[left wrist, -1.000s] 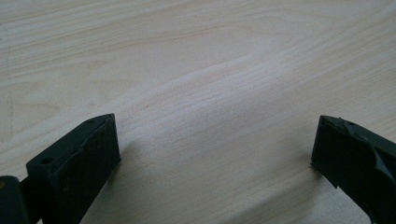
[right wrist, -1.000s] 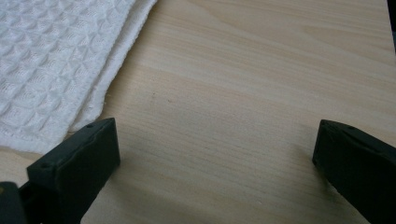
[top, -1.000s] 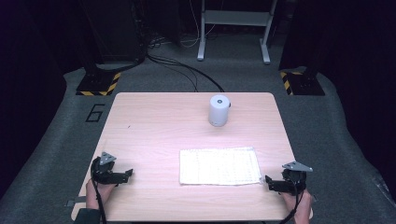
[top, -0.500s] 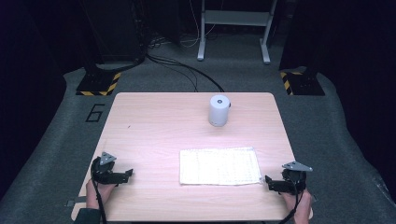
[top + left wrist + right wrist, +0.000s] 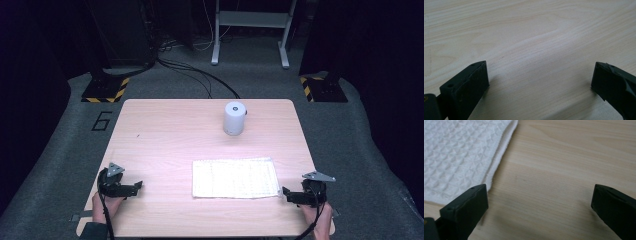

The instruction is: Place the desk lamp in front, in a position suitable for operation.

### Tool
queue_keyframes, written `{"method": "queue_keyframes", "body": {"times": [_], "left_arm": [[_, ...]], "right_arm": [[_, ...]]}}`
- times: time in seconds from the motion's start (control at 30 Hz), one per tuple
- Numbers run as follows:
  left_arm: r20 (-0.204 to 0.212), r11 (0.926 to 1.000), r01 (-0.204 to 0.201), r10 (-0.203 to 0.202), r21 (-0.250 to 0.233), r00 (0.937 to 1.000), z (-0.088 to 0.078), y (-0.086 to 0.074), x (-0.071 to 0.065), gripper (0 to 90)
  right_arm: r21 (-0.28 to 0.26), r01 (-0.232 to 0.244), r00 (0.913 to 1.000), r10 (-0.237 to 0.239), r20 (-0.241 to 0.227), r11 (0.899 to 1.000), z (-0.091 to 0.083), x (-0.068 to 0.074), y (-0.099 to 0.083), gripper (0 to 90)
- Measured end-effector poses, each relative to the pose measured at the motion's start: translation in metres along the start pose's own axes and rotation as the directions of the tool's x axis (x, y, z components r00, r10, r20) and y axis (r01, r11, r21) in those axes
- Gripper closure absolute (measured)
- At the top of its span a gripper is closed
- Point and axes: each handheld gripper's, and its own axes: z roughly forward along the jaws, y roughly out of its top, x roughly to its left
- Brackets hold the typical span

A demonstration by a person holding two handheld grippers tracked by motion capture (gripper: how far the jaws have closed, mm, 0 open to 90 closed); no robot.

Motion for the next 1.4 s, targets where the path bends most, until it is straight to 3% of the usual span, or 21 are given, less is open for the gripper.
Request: {"method": "queue_keyframes", "body": {"times": [0.27,0.33,0.6,0.77,1.03,1.4], "left_arm": [[0.0,1.0,0.0,0.0,0.0,1.0,0.0,0.0,0.0,1.0],[0.004,1.0,-0.003,0.003,0.002,1.0,0.0,0.0,0.0,1.3],[0.004,1.0,-0.003,0.003,0.0,1.0,0.0,0.0,0.0,1.4],[0.005,1.0,-0.004,0.004,0.001,1.0,0.0,0.0,0.0,1.4],[0.005,1.0,-0.004,0.004,0.002,1.0,0.0,0.0,0.0,1.4],[0.009,1.0,-0.004,0.004,0.006,1.0,-0.001,0.0,0.0,1.6]], "right_arm": [[-0.008,0.015,0.9993,-0.015,-0.035,1.0,-0.004,0.018,0.013,1.0],[-0.013,0.031,0.9973,-0.031,-0.067,0.999,-0.004,0.027,0.021,1.4],[-0.02,0.074,0.9912,-0.075,-0.109,0.997,0.0,0.052,0.04,1.0],[-0.018,0.096,0.9857,-0.097,-0.138,0.995,0.007,0.069,0.05,0.8],[0.009,0.169,0.9696,-0.164,-0.181,0.986,0.026,0.096,0.065,0.9],[0.063,0.182,0.9644,-0.166,-0.206,0.981,0.053,0.124,0.075,2.1]]}}
